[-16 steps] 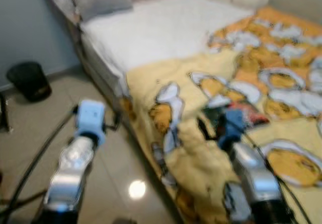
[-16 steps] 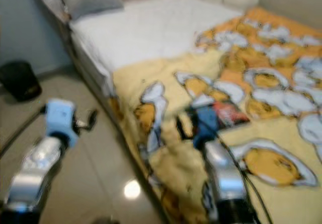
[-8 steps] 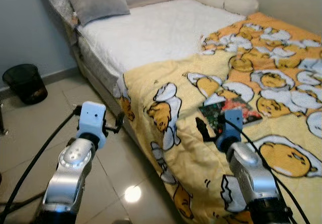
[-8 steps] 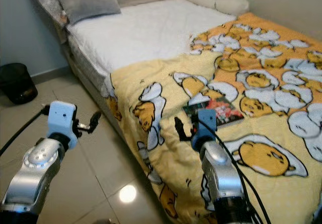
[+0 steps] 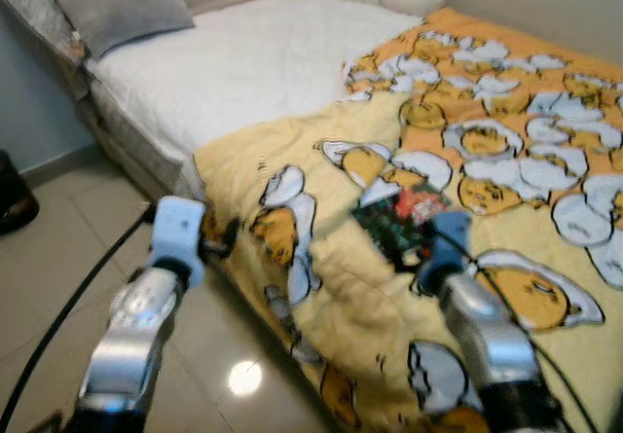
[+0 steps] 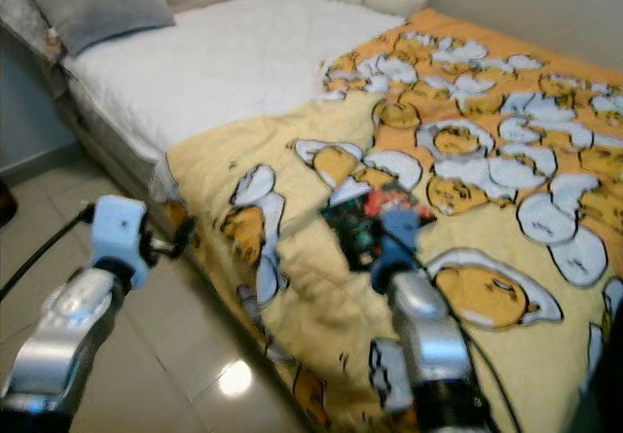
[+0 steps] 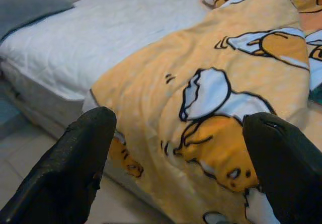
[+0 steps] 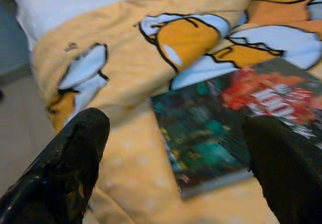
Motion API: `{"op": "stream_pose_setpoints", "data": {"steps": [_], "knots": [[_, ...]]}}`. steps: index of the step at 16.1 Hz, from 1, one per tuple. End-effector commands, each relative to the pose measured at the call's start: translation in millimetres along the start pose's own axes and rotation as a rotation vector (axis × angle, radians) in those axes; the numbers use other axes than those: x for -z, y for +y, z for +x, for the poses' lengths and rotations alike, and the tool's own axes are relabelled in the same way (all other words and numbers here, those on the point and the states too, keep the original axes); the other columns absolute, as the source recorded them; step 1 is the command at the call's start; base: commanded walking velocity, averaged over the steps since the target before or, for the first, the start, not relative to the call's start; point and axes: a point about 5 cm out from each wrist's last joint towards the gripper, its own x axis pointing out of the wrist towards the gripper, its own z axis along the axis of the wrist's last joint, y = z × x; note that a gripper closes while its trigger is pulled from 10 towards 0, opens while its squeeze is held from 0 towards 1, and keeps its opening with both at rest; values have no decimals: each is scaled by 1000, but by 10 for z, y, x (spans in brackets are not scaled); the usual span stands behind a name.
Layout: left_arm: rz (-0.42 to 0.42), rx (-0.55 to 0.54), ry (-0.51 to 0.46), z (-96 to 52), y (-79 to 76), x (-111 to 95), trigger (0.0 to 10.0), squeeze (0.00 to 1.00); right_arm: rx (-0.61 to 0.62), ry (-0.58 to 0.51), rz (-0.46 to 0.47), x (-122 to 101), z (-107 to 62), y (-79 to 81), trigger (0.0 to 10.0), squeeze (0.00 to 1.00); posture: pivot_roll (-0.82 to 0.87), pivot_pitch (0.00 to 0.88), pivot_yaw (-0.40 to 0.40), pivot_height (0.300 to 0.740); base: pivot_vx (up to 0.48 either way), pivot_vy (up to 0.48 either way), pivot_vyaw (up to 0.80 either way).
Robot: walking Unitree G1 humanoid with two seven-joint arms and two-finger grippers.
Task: Clean up the room
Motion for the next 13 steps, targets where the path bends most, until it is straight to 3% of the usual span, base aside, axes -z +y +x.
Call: {"op": "stream_pose_setpoints", "data": {"steps": [1, 3, 13], "knots": [[3, 18, -11, 20, -37, -43, 10000, 929, 19, 1, -7, -20, -10, -71, 10000, 0, 89, 0, -1, 740, 330, 0, -800], [14, 16, -10, 23, -38, -42, 10000, 925, 16, -12, -26, -34, -12, -74, 10000, 0, 89, 0, -1, 740, 279, 0, 0], [58, 66, 14, 21, -131, -8, 10000, 910, 10, -19, 1, -40, -29, -113, 10000, 0, 92, 0, -4, 740, 0, 0, 0]]}}
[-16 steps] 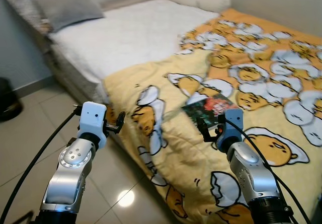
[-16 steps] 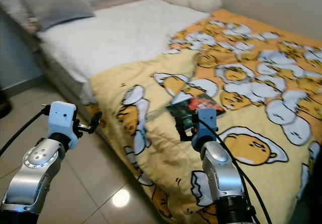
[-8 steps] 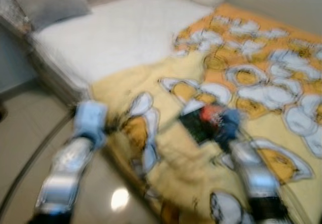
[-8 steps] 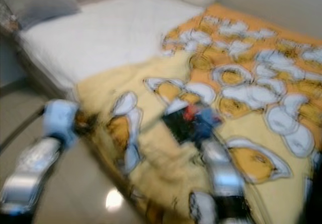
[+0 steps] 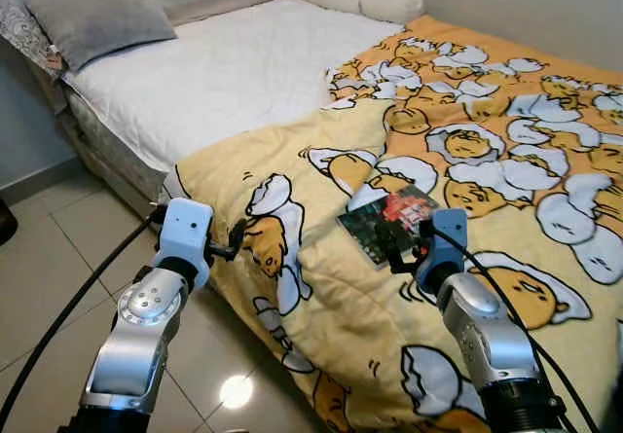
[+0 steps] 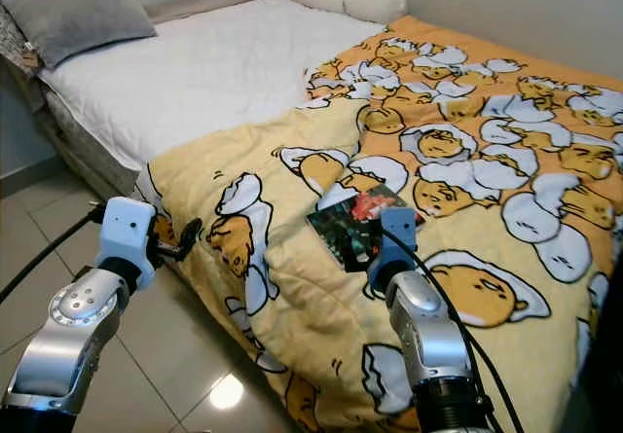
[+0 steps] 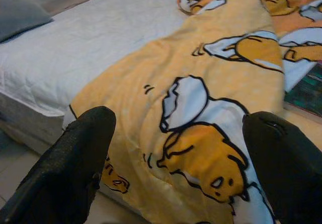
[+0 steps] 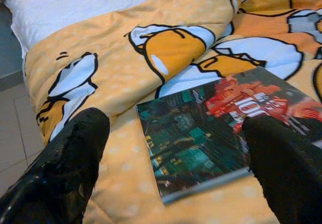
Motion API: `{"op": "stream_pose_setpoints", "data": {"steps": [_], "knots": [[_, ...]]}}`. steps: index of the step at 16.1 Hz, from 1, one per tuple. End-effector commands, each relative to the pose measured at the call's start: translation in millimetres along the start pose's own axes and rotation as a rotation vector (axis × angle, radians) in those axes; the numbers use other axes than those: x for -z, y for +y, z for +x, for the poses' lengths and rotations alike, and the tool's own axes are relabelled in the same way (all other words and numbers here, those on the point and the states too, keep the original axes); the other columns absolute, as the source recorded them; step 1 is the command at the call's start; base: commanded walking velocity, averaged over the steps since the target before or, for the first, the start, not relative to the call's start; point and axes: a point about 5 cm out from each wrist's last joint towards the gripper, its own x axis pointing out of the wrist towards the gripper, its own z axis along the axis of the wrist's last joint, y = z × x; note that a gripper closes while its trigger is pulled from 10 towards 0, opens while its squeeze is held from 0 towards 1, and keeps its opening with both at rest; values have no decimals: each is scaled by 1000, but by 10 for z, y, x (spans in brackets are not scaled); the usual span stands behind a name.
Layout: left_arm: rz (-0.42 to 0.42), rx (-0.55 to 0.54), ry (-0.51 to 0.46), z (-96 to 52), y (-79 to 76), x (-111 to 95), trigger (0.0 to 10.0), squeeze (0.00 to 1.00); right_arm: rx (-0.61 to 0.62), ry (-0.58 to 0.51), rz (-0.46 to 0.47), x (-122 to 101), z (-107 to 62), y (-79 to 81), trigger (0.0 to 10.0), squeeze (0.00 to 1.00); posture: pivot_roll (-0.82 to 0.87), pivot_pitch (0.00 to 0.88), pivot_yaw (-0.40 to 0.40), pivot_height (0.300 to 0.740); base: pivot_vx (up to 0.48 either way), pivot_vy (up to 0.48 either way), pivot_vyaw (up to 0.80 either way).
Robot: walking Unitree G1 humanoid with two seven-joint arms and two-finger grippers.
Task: Clean up the room
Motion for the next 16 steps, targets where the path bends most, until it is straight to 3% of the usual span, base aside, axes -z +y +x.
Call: {"op": "stream_pose_setpoints", "data": {"steps": [1, 16], "knots": [[17, 30, 16, -11, -48, 12, 10000, 910, 16, 1, 13, -8, -7, -42, 10000, 0, 92, 0, -4, 740, 0, 0, 0], [29, 49, 30, -34, -68, 46, 10000, 914, 17, 10, 17, 29, -22, -35, 10000, 0, 92, 0, -5, 740, 0, 0, 0]]}}
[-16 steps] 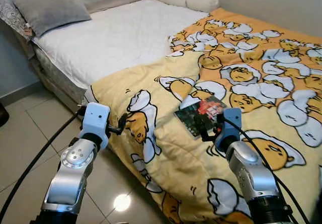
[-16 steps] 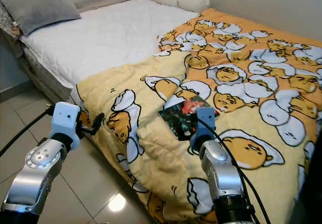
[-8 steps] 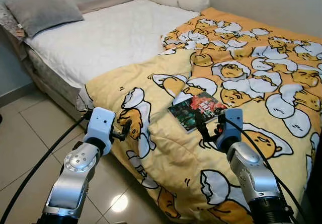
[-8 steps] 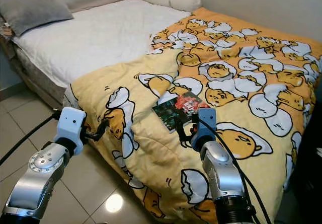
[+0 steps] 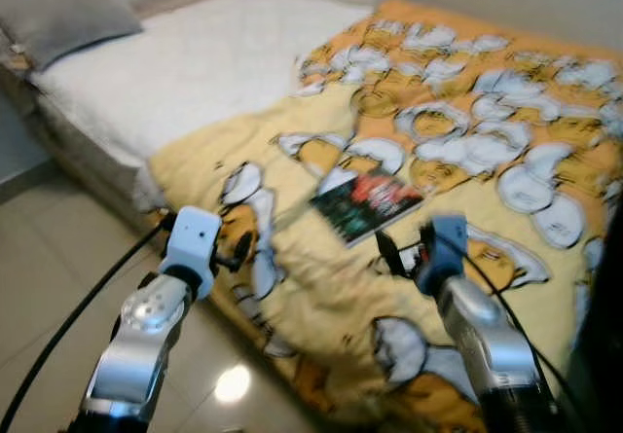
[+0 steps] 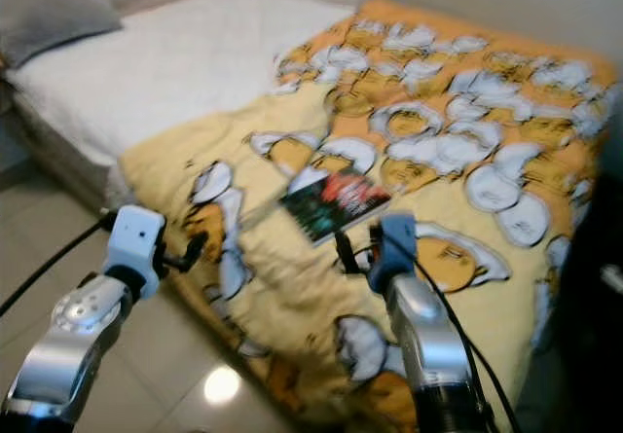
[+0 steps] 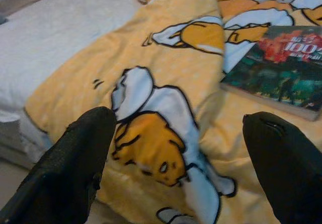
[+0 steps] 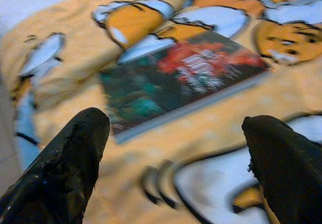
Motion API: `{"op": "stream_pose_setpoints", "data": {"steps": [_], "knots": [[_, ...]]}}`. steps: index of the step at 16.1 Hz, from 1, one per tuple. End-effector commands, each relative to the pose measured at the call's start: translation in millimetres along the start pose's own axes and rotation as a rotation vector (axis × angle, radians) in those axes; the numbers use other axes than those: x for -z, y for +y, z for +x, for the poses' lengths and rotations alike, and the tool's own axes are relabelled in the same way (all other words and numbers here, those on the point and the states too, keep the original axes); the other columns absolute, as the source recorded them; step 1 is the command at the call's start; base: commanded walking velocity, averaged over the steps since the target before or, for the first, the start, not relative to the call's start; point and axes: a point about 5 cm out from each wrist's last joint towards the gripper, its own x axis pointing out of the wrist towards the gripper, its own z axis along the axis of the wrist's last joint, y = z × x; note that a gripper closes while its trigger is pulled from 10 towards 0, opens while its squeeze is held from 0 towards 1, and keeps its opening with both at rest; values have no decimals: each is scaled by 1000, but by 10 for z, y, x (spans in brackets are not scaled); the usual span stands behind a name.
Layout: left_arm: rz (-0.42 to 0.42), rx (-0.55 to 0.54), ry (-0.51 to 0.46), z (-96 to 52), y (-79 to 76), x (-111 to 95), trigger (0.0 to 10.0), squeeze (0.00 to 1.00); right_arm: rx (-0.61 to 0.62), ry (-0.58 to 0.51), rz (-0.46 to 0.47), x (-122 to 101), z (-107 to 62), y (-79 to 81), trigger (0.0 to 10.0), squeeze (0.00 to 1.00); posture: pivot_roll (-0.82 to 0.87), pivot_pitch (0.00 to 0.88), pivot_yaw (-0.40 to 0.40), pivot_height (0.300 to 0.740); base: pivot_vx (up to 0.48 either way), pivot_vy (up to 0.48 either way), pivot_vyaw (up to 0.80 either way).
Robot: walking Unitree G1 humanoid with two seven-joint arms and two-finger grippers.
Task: Clean up the room
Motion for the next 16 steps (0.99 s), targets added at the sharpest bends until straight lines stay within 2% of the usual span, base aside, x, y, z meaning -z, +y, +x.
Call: {"op": "stream_pose_setpoints", "data": {"steps": [1, 8, 9, 10, 12, 14, 16], "knots": [[11, 6, -5, 2, -5, -24, 10000, 910, 4, -17, 2, -66, 18, -7, 10000, 0, 92, 0, -5, 740, 0, 0, 0], [11, -4, -4, 0, 5, -26, 10000, 906, 6, -16, -3, -66, 19, -12, 10000, 0, 92, 0, -5, 740, 0, 0, 0], [13, -16, -3, 4, 13, -29, 10000, 890, 6, -15, -4, -67, 20, -13, 10000, 0, 92, 0, -5, 740, 0, 0, 0], [13, -21, -4, 8, 18, -31, 10000, 831, 6, -13, -4, -62, 20, -9, 10000, 0, 92, 0, -5, 740, 0, 0, 0], [-4, -15, -10, 8, 18, -33, 10000, 831, 1, -14, -2, -56, 19, 1, 10000, 0, 93, 0, -5, 740, 0, 0, 0], [-5, -19, -10, 6, 28, -40, 10000, 831, -7, -6, 23, -51, 24, 12, 10000, 0, 93, 0, -5, 740, 0, 465, -341], [-4, -22, -9, 8, 31, -40, 10000, 831, 4, -7, 2, -54, 24, -7, 10000, 0, 93, 0, -5, 740, 0, 480, -400]]}}
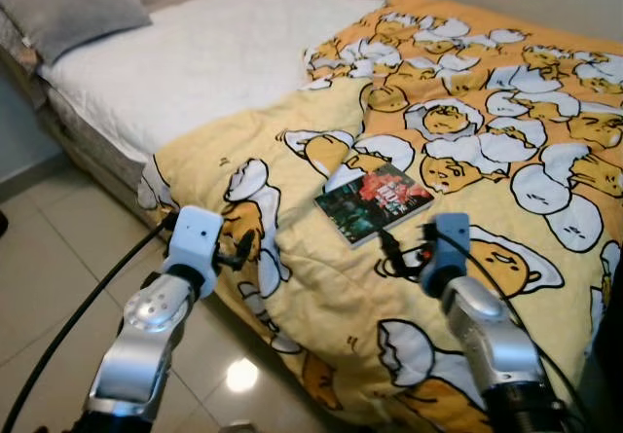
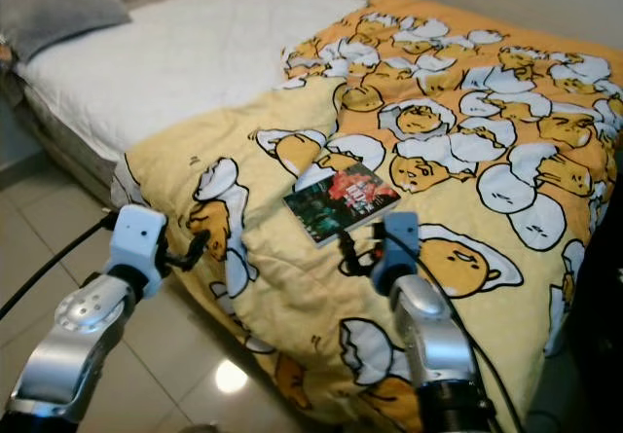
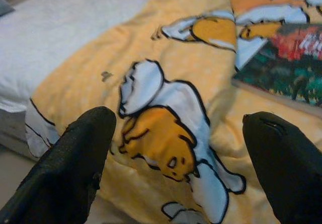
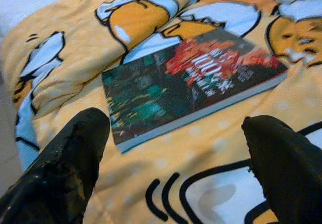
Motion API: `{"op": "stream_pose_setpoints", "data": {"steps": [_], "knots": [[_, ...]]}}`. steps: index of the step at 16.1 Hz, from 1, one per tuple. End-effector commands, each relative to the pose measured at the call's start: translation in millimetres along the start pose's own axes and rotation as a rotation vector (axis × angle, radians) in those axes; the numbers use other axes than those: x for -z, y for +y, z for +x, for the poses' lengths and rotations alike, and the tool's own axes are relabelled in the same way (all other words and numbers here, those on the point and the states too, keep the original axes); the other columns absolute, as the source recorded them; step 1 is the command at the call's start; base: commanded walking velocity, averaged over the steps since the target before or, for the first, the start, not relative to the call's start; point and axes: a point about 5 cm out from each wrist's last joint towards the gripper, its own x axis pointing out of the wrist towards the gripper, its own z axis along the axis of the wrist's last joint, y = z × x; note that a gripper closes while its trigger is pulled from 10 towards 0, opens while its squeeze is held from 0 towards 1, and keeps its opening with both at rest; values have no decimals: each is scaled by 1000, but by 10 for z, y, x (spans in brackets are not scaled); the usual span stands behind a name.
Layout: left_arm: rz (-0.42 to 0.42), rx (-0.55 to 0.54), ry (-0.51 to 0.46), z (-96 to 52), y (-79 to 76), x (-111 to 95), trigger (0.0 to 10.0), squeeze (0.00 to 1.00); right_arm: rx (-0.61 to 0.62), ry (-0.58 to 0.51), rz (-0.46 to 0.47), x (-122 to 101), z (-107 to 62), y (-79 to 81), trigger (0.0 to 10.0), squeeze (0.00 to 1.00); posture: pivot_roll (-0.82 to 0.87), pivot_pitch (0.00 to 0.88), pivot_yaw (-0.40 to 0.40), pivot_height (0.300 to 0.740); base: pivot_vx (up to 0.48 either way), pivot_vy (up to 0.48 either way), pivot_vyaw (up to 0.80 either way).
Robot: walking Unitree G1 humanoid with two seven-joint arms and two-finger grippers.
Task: Clean up the room
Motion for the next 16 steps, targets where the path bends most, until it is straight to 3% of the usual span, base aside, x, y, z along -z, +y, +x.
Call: {"op": "stream_pose_setpoints", "data": {"steps": [1, 3, 12, 16], "knots": [[14, -30, 10, -24, 85, 7, 10000, 831, -8, -4, -3, -5, 19, 47, 10000, 0, 93, 0, -5, 740, 0, 480, 0], [14, -38, 16, -23, 93, 12, 10000, 831, -9, -2, 3, -4, 19, 49, 10000, 0, 93, 0, -5, 740, 0, 366, 0], [5, -28, 2, -21, 96, -8, 10000, 847, -3, 16, 6, 15, 20, 57, 10000, 0, 93, 0, -6, 740, 0, 0, 0], [4, -24, 2, -22, 94, -9, 10000, 847, 0, 17, 5, 15, 19, 57, 10000, 0, 93, 0, -6, 740, 180, 0, 0]]}}
